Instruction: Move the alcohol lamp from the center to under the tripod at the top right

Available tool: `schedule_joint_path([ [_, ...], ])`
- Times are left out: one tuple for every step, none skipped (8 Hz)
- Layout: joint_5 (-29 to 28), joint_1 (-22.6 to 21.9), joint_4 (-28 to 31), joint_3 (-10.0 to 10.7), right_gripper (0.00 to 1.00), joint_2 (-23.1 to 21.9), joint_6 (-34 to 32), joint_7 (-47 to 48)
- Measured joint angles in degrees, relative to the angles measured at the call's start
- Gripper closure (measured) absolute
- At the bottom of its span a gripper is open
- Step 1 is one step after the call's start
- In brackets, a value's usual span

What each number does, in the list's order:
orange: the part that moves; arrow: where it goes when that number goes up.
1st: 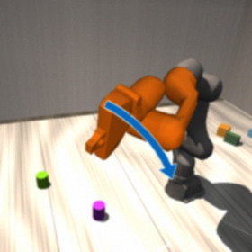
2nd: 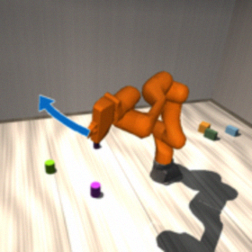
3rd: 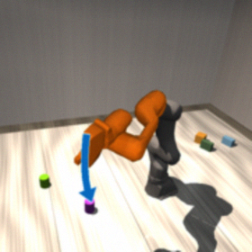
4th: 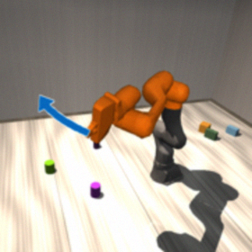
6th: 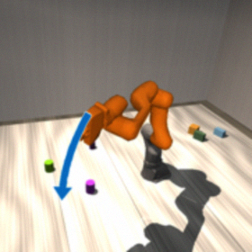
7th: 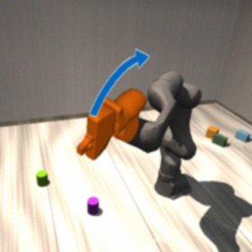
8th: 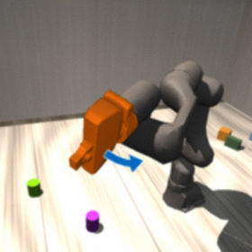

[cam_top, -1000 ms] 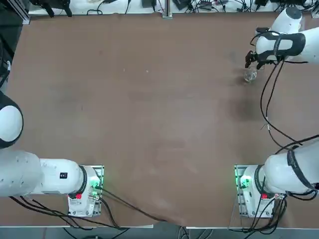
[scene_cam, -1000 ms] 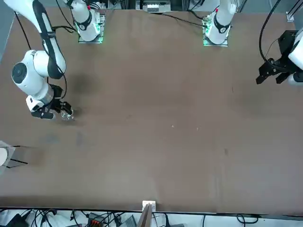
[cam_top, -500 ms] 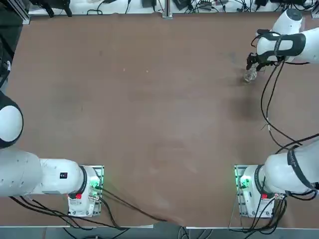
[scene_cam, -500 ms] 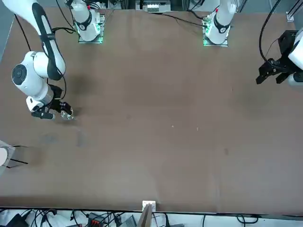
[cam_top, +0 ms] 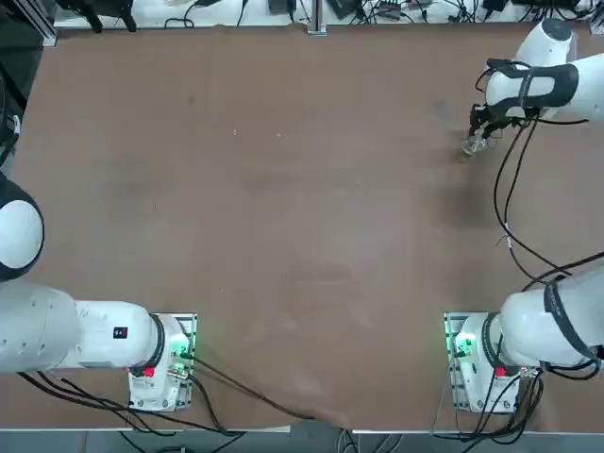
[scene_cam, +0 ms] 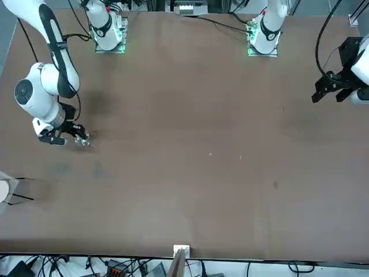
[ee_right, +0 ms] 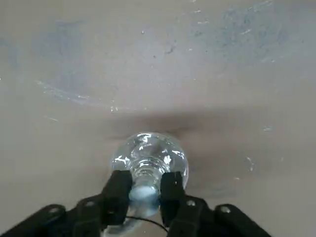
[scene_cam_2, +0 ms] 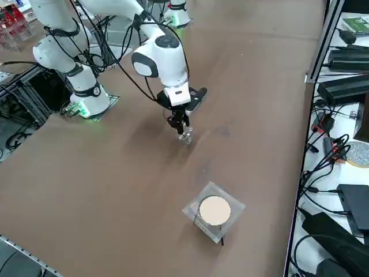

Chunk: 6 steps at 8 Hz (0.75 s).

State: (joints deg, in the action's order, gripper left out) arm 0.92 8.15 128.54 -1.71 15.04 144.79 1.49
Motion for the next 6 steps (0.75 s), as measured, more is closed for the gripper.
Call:
schedule_joint_path([
  [0.02,0.00,-0.03,0.00,0.69,-0.17,-0.04,0.00],
  [0.02,-0.01,-0.02,-0.01,0.69,-0.19,-0.12,-0.03],
  [0.02,0.00,-0.10,0.00,0.69,-0.23,-0.43,-0.03],
  [0.02,0.15,-0.32,0.15,0.69,-0.36,-0.92,0.08],
  [-0.01,0.92,-0.94,0.46,0.69,-0.57,-1.09,0.21],
  [-0.03,2.59,-2.16,0.64,0.69,-0.60,-1.19,0.44],
])
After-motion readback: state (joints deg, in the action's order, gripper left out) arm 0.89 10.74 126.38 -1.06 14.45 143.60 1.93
